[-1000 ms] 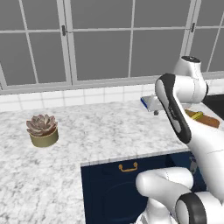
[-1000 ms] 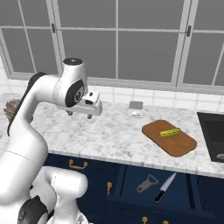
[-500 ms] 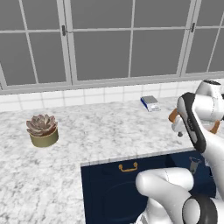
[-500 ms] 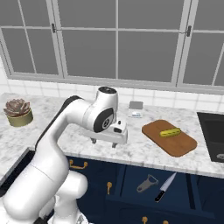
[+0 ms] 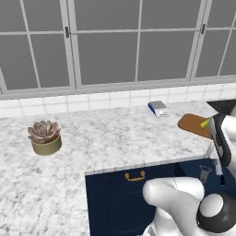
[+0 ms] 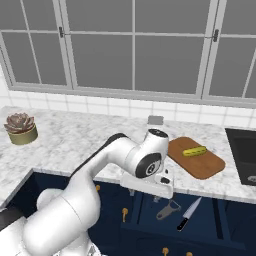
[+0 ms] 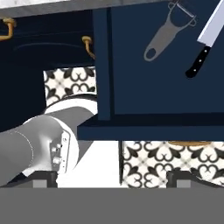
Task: Place the appropriate cutting tool for cutting the cucumber skin on the cutting board.
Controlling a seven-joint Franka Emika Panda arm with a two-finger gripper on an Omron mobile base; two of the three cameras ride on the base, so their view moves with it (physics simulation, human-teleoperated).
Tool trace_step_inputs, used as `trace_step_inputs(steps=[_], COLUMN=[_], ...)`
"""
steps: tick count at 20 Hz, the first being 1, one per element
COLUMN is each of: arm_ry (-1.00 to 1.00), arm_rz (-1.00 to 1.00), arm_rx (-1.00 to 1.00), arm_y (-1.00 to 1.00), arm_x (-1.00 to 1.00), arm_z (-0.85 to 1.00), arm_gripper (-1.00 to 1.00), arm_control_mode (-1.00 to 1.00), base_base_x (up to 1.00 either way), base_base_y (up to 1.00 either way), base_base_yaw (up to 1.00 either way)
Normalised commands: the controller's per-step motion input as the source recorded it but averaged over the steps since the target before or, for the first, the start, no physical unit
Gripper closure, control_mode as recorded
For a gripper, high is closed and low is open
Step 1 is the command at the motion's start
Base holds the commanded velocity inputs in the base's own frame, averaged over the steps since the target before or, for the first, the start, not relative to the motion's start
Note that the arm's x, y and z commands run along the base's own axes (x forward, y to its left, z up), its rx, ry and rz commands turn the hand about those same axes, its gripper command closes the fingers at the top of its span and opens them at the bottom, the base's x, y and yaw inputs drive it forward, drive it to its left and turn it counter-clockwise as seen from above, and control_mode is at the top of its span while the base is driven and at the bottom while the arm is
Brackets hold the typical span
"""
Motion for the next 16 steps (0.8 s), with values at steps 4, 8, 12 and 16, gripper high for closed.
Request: trace_step_inputs(steps=[4, 8, 12, 16], arm_ry=[0.21, 0.05, 0.0, 0.0], arm_rz=[0.0, 0.0, 0.0, 0.0], arm_rx=[0.06, 0.03, 0.02, 0.0], arm_y=[-0.62, -0.63, -0.6, -0.39], arm_x=[-0.31, -0.03, 0.1, 0.46], arm_z=[-0.82, -0.65, -0.65, -0.5], arm_gripper=[-1.0, -1.0, -1.0, -1.0], arm_control_mode=[-1.0, -1.0, -1.0, -1.0], base_base_x=[0.0, 0.0, 0.0, 0.0], base_base_y=[0.0, 0.0, 0.0, 0.0], base_base_yaw=[0.0, 0.0, 0.0, 0.0])
